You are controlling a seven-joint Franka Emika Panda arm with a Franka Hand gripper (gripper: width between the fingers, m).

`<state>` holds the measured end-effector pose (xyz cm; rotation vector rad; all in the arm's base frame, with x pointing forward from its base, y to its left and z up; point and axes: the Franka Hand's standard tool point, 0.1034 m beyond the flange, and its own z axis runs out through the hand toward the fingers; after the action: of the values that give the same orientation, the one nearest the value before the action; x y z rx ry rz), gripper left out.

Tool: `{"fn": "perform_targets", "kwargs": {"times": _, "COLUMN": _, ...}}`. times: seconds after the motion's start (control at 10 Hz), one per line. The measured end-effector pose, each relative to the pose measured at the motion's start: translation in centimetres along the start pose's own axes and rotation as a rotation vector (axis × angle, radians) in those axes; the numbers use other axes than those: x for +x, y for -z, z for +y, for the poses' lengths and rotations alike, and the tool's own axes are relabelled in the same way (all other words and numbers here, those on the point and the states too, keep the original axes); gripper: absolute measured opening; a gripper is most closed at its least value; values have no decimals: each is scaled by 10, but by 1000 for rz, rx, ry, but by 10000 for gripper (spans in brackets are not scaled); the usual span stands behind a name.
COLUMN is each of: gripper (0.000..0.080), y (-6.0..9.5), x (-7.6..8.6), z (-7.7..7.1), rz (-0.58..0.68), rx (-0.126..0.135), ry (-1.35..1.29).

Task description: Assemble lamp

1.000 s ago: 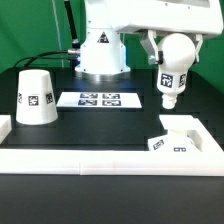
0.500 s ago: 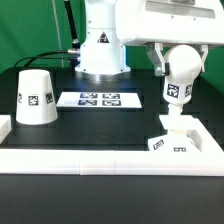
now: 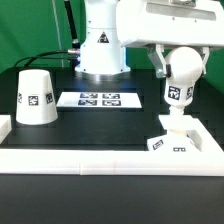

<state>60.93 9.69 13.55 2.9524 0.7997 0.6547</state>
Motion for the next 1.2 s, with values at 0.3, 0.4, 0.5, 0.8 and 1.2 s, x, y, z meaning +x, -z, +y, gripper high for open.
{"fn": "perform_targets", "kwargs": {"times": 0.3, "gripper": 577, "y": -4, "x": 5, "z": 3, "rz": 38, "rx": -19, "ry": 1}}
{"fn": "perform_targets", "kwargs": {"times": 0.4, "gripper": 577, "y": -5, "x": 6, "z": 4, "rz": 43, "rx": -21, "ry": 4}}
{"fn": "perform_targets", "kwargs": {"times": 0.5, "gripper": 577, "y": -6, "x": 7, "z": 4, "rz": 50, "rx": -25, "ry": 3}}
{"fn": "perform_targets", "kwargs": {"times": 0.8, "gripper": 577, "y": -7, "x": 8, "z": 5, "rz": 64, "rx": -31, "ry": 1}}
{"fn": "perform_targets", "kwargs": {"times": 1.2, "gripper": 577, "y": -7, "x": 11, "z": 3, "rz": 58, "rx": -26, "ry": 2}}
